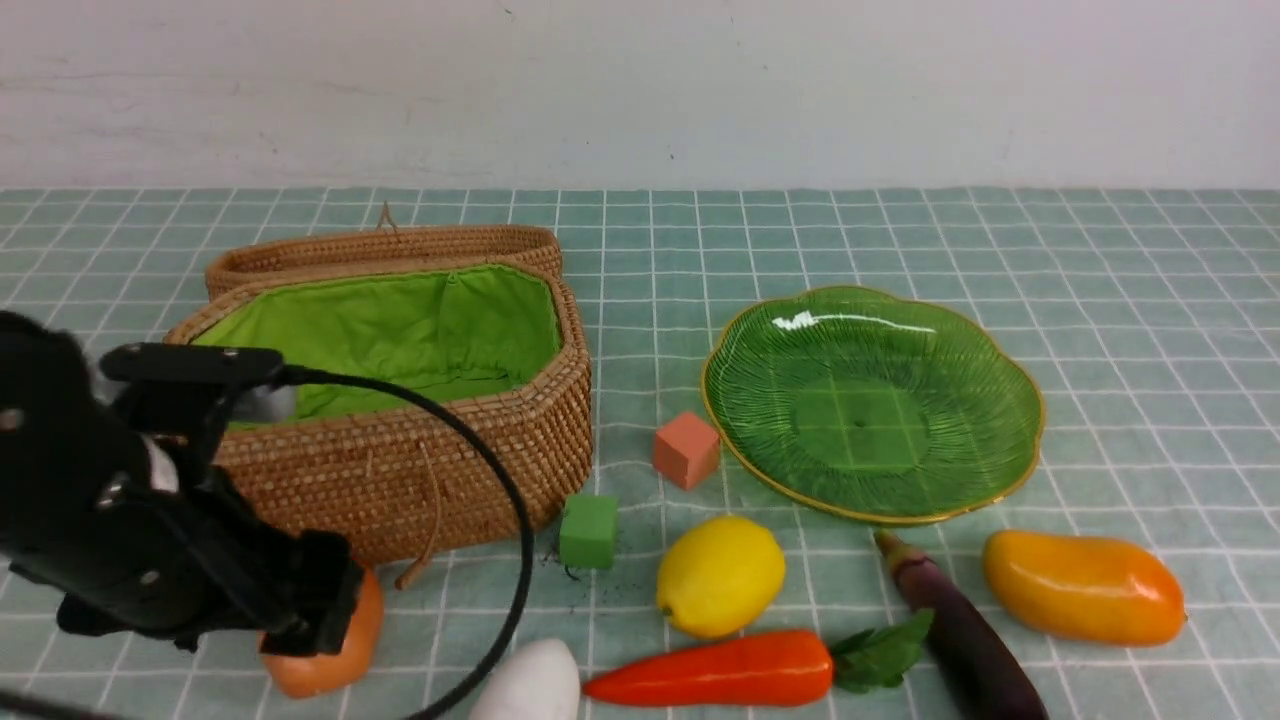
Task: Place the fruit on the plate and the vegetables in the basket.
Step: Grab a potato with your left arm and place it in the basket on the left
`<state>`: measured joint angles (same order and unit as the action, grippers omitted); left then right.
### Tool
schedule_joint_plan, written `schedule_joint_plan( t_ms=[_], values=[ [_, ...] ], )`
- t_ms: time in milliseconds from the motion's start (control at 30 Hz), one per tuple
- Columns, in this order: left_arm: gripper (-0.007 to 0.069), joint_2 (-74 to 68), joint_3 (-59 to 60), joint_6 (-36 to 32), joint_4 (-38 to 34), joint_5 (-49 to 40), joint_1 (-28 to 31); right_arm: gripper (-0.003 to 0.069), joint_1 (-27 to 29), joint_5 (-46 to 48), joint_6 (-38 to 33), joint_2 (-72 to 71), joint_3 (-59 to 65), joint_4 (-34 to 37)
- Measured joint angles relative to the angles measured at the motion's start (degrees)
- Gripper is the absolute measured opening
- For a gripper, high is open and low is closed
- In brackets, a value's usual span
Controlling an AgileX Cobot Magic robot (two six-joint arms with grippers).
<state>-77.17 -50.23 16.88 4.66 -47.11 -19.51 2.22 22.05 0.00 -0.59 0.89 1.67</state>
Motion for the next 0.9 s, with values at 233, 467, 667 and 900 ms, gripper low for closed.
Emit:
schedule_joint_plan(
  t_ms=[233,467,667,900],
  values=[
    [0.0669,-10.5,-1.94,7.75,6.42,3.45,-0.34,0.0241,0.0,0.0,0.0,0.0,0.0,0.0],
    [0.0664,-13.1,-1.93,8.42,6.28,8.73,-0.34,0.0241,0.0,0.0,0.0,0.0,0.0,0.0],
    [0.0619,-13.15,-1.93,8.44,6.34,10.63,-0.34,0.0241,0.0,0.0,0.0,0.0,0.0,0.0],
    [0.0513,-14.11,-2.02,8.44,6.88,10.69,-0.34,0.0241,0.0,0.0,0.0,0.0,0.0,0.0]
  ],
)
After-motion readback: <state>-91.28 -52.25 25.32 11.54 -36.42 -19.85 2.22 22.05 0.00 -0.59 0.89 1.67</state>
